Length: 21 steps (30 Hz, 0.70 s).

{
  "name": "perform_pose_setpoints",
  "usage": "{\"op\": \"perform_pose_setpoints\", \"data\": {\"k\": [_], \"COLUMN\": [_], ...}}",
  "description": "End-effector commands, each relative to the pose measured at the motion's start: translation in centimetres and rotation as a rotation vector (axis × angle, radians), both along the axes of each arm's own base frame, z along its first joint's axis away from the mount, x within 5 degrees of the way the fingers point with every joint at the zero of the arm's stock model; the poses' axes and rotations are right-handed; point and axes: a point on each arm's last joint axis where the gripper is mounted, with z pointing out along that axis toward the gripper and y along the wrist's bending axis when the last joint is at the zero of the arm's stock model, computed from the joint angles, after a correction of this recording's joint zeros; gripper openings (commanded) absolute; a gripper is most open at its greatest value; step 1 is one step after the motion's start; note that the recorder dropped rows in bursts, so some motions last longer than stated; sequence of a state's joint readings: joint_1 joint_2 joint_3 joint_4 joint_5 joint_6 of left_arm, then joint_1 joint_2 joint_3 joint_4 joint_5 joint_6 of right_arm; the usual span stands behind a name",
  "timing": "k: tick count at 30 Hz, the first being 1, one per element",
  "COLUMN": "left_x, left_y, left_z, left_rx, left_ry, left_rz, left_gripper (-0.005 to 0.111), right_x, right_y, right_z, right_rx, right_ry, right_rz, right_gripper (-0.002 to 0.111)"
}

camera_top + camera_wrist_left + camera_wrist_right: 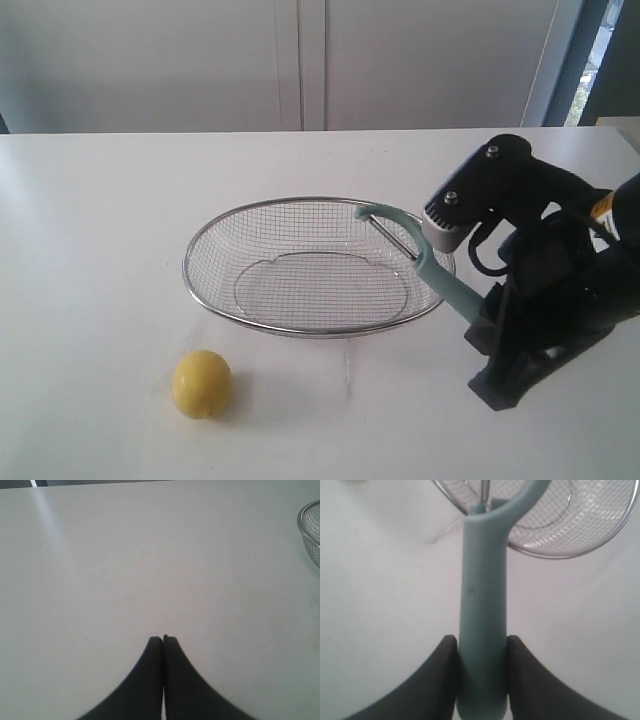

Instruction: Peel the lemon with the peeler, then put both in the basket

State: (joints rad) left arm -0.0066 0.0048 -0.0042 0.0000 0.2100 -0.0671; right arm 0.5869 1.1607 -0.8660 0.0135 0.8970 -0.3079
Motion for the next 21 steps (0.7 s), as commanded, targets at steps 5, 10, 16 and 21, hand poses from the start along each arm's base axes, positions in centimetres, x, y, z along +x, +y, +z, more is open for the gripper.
{"op": "perform_pose_setpoints", "data": {"k": [5,10,16,21], "left_x": [-0.02,-0.02,-0.02,-0.02], "left_y": [-0.03,-0.03,-0.03,-0.03], "left_z": [-0.12,-0.12,-0.12,-0.12], "left_rx": [-0.004,-0.004,-0.004,-0.004], "left_ry": [0.0,0.0,0.0,0.0], "left_rz": [-0.004,-0.004,-0.004,-0.004], "left_gripper": [0.0,0.0,0.0,0.0], "right_x": [0.29,0.28,0.48,0.49], "right_y": [-0.09,-0.09,0.04,0.02], "right_z": [0.33,0.33,0.46,0.46], "right_rx": [0.043,0.043,0.074,0.072], "right_ry": [-0.028,-0.028,-0.043,-0.045], "right_rz": [-0.055,-0.054,-0.084,-0.084], "right_gripper": [0.0,0.0,0.0,0.0]}}
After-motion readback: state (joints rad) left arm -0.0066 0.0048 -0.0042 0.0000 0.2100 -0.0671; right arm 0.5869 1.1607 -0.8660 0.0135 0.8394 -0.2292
